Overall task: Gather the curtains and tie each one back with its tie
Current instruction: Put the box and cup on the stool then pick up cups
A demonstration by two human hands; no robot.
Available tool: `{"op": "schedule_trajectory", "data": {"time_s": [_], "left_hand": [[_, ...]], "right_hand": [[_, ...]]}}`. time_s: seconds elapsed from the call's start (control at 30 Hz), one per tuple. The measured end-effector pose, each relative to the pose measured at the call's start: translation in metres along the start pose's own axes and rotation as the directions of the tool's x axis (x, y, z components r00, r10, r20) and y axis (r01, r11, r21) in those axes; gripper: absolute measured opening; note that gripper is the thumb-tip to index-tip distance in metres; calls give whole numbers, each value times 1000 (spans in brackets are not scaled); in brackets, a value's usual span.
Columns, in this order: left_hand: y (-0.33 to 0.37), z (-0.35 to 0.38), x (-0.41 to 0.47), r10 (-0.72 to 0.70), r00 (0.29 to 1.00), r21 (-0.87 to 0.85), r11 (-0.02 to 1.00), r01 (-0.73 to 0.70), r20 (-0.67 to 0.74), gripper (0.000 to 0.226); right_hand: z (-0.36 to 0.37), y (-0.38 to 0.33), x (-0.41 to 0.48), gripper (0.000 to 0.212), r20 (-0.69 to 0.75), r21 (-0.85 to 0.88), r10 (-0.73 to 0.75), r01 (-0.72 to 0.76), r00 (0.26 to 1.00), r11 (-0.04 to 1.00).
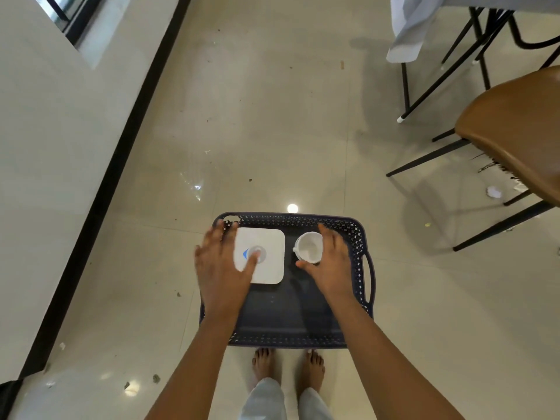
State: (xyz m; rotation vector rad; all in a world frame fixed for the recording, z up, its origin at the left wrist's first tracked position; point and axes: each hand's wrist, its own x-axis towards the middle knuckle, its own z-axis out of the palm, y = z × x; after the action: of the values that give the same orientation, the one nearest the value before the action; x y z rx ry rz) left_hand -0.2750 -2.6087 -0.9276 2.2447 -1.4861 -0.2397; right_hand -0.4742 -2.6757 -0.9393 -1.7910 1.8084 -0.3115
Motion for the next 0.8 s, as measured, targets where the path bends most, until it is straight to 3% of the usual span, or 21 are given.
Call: {"op": "schedule_trajectory", "data": {"time_s": [0.03,0.07,0.13,0.17,0.2,0.3,0.37,0.57,0.7,0.8], "left_hand": [[-12,-8,2,-128,990,-70,990,123,-66,66],[-24,-15,2,-281,959,-156,949,272,-35,66],[-38,-22,0,-514,831,-341,758,556,213,67],[-41,-22,-1,-548,766,-398,655,642,336,65],[-40,-21,-3,-528,745,-413,621,667,409,61],[-34,-17,-7,-432,796,-342,737,583,424,49],[-29,-17,-12,-430,795,-309,758,575,427,53],[-23,-17,-11,-444,769,-294,741,603,460,62],[-8,-45,-25,-433,816,-325,764,557,382,67],[4,-91,-74,-464,831,-483,676,556,307,43]], "right_hand": [[-7,2,-4,89,-70,-39,-4,1,998,999],[-16,6,-8,86,-173,-76,3,-17,985,997],[-31,17,-14,75,-341,-82,109,-145,934,986],[-38,22,-18,71,-350,-44,217,-247,911,968],[-42,27,-20,69,-306,11,335,-349,891,937],[-42,37,-24,51,-79,67,526,-522,847,850],[-41,44,-26,41,-50,23,518,-518,854,855],[-53,54,-27,46,3,-17,454,-454,891,891],[-71,26,-44,58,-106,-24,348,-352,932,936],[-80,-21,-84,45,-105,-11,134,-136,985,991]]}}
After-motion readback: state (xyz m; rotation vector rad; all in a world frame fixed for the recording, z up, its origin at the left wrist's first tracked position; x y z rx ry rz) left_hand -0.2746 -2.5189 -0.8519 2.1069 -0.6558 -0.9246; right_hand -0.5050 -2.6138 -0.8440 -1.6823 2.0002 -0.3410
